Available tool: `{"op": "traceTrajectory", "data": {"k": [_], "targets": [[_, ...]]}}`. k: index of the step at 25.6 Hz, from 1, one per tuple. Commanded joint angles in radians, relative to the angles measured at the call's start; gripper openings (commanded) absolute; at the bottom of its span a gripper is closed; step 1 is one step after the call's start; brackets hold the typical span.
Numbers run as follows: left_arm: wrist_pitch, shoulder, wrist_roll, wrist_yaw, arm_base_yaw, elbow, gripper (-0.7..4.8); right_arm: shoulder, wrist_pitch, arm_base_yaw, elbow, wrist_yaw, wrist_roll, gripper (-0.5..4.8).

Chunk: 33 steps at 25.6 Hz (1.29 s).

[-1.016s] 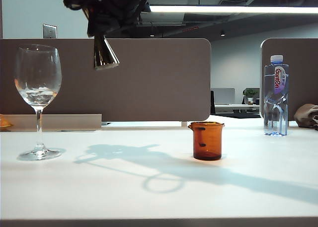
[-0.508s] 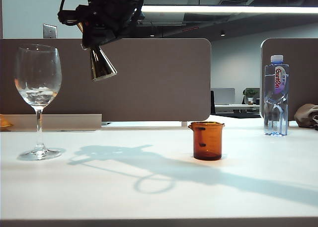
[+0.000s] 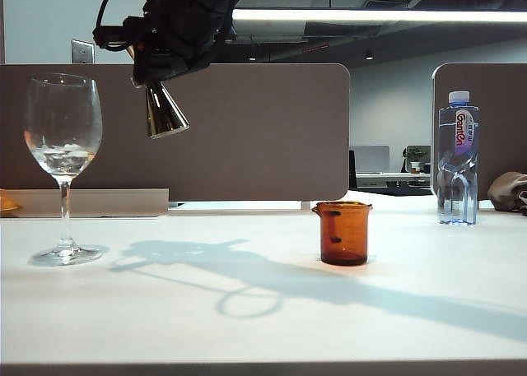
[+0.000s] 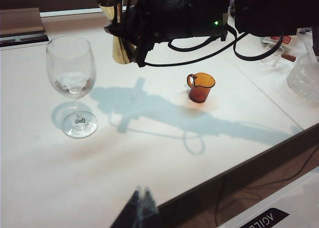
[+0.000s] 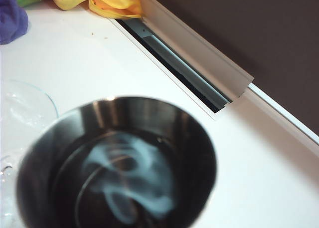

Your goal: Pick up the small amber measuring cup and pour the water in it into the jigger, then pick up the jigger and pour the water in it into the wine glass.

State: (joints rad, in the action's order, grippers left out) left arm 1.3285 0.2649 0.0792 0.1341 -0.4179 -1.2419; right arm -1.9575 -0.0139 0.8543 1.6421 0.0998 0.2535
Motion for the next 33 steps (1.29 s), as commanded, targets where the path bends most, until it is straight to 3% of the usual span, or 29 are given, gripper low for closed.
{"op": "traceTrajectory", "data": {"k": [1,16,25,33], "targets": [[-0.006,0.001,0.0,0.0,0.0,-0.002,-0.02,-0.001,0.026,0.0,0.007,-0.009,0.003,-0.06],[-0.006,0.001,0.0,0.0,0.0,-0.002,-0.02,-0.001,-0.124,0.027,0.007,0.038,0.062,-0.06],[-0.006,0.001,0.0,0.0,0.0,-0.002,-0.02,0.0,-0.035,0.028,0.007,0.025,0.051,-0.06],[-0.006,0.001,0.0,0.0,0.0,-0.002,-0.02,0.002,0.082,0.027,0.007,-0.051,-0.076,-0.06]]}}
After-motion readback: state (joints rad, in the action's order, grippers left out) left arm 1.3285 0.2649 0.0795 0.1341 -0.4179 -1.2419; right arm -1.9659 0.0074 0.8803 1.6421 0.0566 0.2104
